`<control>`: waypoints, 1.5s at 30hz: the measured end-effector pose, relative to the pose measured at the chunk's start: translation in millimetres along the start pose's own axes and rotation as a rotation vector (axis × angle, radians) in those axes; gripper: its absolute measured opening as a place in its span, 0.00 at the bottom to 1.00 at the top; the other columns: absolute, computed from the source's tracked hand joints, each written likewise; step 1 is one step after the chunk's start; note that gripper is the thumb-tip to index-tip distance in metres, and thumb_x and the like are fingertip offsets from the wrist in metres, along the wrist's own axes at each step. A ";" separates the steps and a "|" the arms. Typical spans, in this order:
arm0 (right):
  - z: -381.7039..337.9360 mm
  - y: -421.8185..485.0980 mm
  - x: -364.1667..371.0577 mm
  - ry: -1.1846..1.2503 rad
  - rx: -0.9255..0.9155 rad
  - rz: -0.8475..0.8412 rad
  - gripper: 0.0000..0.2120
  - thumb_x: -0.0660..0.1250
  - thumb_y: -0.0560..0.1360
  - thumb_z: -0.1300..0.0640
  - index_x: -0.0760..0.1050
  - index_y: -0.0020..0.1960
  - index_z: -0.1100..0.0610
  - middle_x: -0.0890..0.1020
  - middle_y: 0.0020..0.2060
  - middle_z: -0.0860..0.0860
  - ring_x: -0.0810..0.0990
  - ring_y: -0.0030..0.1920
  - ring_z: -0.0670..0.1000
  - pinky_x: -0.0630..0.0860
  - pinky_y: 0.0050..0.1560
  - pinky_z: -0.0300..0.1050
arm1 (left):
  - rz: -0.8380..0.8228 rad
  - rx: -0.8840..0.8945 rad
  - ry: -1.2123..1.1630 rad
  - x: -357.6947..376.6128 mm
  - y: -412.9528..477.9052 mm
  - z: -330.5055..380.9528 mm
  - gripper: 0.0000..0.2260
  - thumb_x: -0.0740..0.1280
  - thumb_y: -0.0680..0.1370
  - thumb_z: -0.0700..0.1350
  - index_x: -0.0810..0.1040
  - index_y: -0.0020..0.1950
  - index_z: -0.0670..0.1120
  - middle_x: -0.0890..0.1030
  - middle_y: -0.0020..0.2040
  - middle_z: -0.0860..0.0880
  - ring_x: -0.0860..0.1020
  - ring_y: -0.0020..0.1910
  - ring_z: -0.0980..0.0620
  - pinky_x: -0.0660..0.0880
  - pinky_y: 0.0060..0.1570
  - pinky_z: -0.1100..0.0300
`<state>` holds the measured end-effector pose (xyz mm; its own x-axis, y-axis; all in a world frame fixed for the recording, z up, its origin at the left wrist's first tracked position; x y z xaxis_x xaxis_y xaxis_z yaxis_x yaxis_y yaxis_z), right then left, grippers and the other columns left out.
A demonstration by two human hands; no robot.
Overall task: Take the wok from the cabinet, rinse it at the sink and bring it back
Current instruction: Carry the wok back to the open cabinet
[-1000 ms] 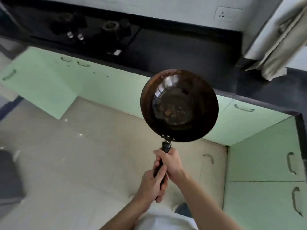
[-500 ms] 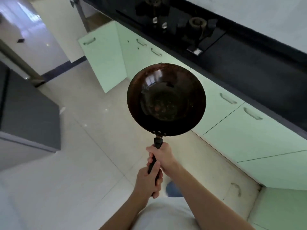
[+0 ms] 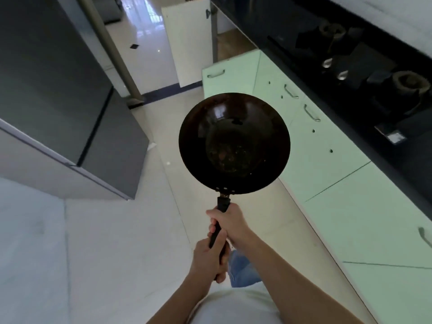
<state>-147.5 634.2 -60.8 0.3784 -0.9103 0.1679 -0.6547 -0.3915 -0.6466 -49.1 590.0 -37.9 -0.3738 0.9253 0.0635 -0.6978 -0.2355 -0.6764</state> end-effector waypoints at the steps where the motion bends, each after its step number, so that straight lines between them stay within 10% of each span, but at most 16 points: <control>1: -15.4 14.6 3.1 -0.008 -0.004 -0.021 0.11 0.68 0.73 0.66 0.71 0.34 0.60 0.74 0.26 0.55 0.75 0.25 0.54 0.79 0.35 0.51 | 0.016 0.003 -0.014 -0.7 11.7 15.0 0.21 0.61 0.81 0.54 0.72 0.33 0.42 0.68 0.25 0.46 0.61 0.19 0.52 0.59 0.20 0.64; 18: -159.0 193.1 76.5 -0.168 0.025 -0.206 0.14 0.66 0.74 0.69 0.70 0.31 0.61 0.72 0.24 0.55 0.74 0.22 0.50 0.76 0.26 0.42 | 0.200 -0.021 -0.169 -55.6 163.5 161.1 0.21 0.60 0.82 0.53 0.71 0.33 0.42 0.68 0.23 0.48 0.61 0.19 0.53 0.60 0.20 0.64; 45: -370.3 526.9 292.6 -0.014 0.066 -0.058 0.12 0.67 0.75 0.66 0.71 0.34 0.60 0.73 0.26 0.54 0.75 0.26 0.53 0.78 0.33 0.50 | -0.003 -0.041 -0.105 -296.7 458.7 437.6 0.18 0.60 0.82 0.51 0.69 0.36 0.41 0.67 0.24 0.47 0.60 0.18 0.53 0.60 0.19 0.66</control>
<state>-624.0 111.7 -76.9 0.4243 -0.8840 0.1965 -0.5867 -0.4336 -0.6840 -525.6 77.4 -46.0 -0.4347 0.8895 0.1407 -0.6744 -0.2180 -0.7054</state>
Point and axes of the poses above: each hand's wrist, its own y-axis towards the middle knuckle, its own x-axis out of the palm, z = x × y, the point moved 5 cm from there along y, towards the middle knuckle
